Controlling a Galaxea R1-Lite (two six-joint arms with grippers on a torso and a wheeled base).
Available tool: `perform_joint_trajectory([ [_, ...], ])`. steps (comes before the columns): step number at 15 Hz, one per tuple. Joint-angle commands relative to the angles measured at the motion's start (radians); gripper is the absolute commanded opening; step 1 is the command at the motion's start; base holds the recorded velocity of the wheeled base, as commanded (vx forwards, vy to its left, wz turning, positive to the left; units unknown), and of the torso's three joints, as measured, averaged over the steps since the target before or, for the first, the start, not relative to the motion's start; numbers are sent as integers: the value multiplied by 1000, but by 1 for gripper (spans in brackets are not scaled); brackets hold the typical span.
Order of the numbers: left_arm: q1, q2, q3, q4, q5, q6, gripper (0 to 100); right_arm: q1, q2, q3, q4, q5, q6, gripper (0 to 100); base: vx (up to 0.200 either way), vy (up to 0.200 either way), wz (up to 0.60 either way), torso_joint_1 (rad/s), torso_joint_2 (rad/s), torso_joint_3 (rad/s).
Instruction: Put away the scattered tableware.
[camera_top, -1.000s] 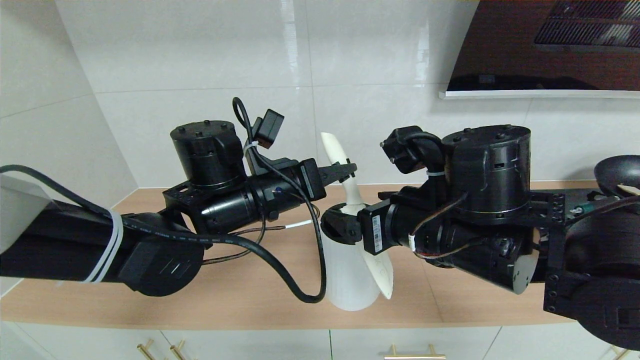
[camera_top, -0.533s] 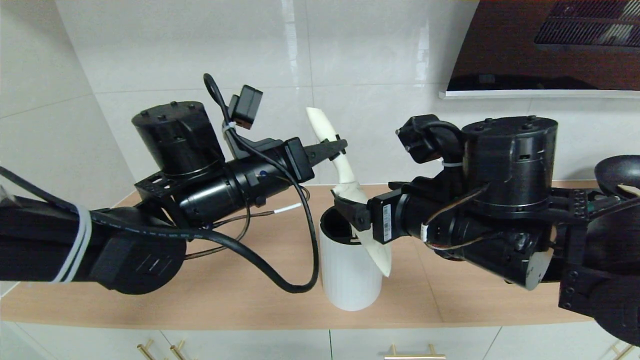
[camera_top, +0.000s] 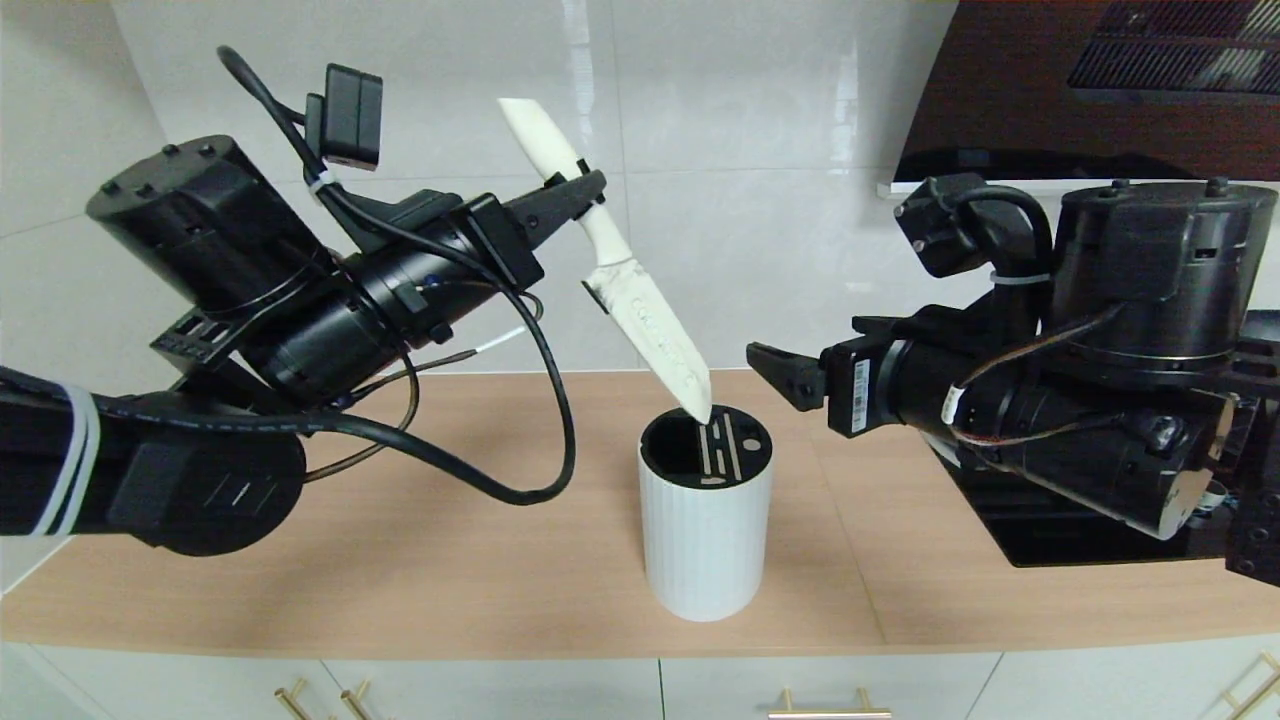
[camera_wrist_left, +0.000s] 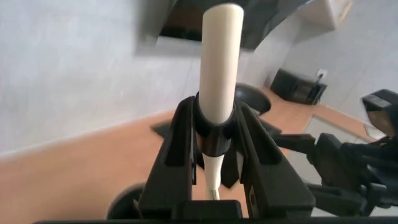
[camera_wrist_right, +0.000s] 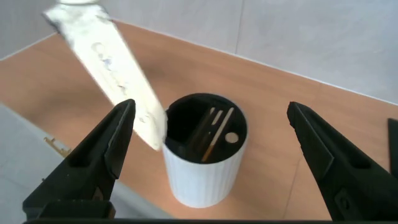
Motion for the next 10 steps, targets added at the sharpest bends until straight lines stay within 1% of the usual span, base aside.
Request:
perform_joint_trajectory([
  [1, 2, 95, -14, -95, -3, 99, 0, -6, -7, 0, 0, 0, 0, 100, 0, 0, 0, 0, 0, 0],
  [2, 2, 110, -14, -103, -1, 167, 0, -11, -7, 0, 0, 0, 0, 100, 0, 0, 0, 0, 0, 0],
  [4, -1, 115, -5, -103, 5, 254, 0, -12, -6, 0, 0, 0, -4, 100, 0, 0, 0, 0, 0, 0],
  [5, -3, 115, -2, -103, 5, 282, 0, -12, -4, 0, 0, 0, -4, 100, 0, 0, 0, 0, 0, 0],
  [8, -29, 107, 20, -106, 7, 291, 0, -12, 0, 0, 0, 0, -4, 100, 0, 0, 0, 0, 0, 0],
  [9, -40, 101, 32, -106, 7, 299, 0, -14, 0, 0, 0, 0, -4, 100, 0, 0, 0, 0, 0, 0],
  [10, -50, 99, 52, -106, 7, 332, 0, -14, 0, 0, 0, 0, -4, 100, 0, 0, 0, 0, 0, 0],
])
